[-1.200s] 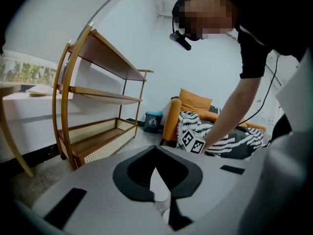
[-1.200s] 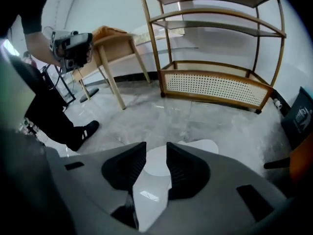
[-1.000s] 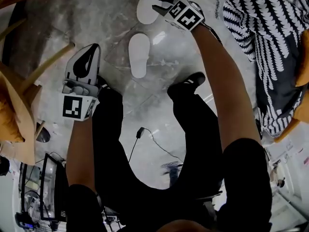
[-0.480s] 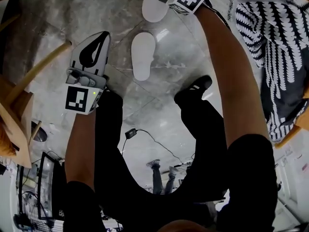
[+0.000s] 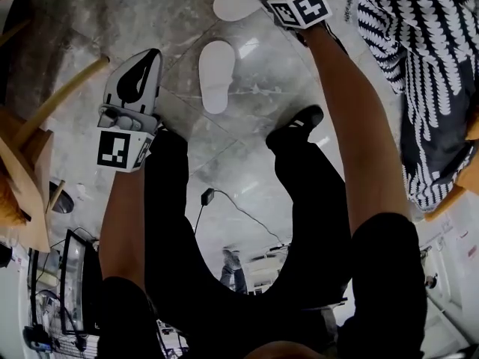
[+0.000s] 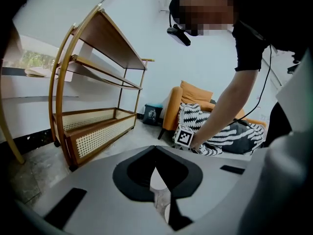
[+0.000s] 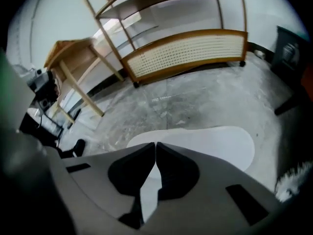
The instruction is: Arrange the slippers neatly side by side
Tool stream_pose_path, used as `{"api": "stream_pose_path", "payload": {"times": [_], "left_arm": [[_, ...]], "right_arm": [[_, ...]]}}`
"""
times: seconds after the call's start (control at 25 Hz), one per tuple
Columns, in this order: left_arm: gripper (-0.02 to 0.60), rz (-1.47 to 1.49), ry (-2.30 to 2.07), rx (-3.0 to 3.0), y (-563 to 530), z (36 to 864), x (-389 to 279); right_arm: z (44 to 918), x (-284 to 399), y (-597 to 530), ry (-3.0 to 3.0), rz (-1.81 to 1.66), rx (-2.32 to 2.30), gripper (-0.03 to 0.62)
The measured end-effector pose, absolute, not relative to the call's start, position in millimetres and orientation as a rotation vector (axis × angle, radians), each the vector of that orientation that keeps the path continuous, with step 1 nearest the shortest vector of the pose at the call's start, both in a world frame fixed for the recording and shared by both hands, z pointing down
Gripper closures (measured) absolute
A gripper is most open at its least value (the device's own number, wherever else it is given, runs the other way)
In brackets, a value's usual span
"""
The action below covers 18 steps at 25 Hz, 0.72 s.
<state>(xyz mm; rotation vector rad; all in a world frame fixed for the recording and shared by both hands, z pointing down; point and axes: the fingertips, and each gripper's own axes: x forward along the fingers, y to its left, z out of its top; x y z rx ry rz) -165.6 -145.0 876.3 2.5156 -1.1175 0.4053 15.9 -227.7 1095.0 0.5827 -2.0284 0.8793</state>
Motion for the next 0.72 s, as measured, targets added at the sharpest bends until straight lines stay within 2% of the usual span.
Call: {"api": "stream_pose_path", "payload": {"times": [0.36, 0.72], "left_arm": [[0.568, 0.409, -1.000, 2.567, -147, 854, -130], [0.568, 0.367, -0.989, 2.576, -142, 853, -122]], "right_arm": [[1073, 90, -180, -1.845, 1.479, 1.465, 0.557], [1082, 95, -78, -1.273, 2.033, 2.213, 0.559]]}}
